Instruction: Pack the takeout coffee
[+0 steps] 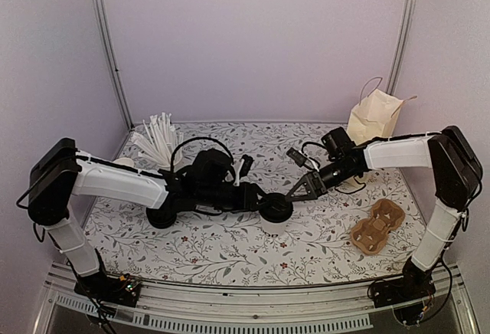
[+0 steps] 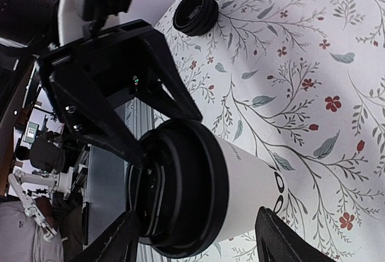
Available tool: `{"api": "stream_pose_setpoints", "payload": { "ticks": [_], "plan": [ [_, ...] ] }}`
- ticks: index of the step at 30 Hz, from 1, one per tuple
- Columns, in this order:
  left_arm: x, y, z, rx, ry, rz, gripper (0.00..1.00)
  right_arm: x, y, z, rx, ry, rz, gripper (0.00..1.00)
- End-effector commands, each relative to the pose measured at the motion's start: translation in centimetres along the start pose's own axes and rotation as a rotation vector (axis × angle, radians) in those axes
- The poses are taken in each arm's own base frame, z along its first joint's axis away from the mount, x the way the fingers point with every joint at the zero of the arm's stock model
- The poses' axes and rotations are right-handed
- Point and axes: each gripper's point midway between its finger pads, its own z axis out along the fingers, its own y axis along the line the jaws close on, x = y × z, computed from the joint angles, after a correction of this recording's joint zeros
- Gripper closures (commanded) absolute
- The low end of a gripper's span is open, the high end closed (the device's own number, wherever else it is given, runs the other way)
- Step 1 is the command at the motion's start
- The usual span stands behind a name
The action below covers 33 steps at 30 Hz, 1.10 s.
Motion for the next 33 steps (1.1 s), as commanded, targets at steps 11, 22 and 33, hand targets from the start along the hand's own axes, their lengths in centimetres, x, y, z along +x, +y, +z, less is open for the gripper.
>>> {"api": "stream_pose_setpoints", "payload": {
  "ticks": [11,22,33],
  "plan": [
    [6.6,8.2,1.0,-0.137,0.171,-0.204,0.65,3.5,-4.4,2.4,0.024,0.108,0.175,0.42],
    [10.7,12.0,2.3,-0.176,0.296,-0.27,0.67,7.2,-6.9,3.8,0.024,0.168,0.295,0.54],
    [6.6,7.9,1.8,-0.075,0.177,-0.149,0.6,2.9,-2.5,2.1,-0.065,0.095,0.143,0.44]
  ]
}}
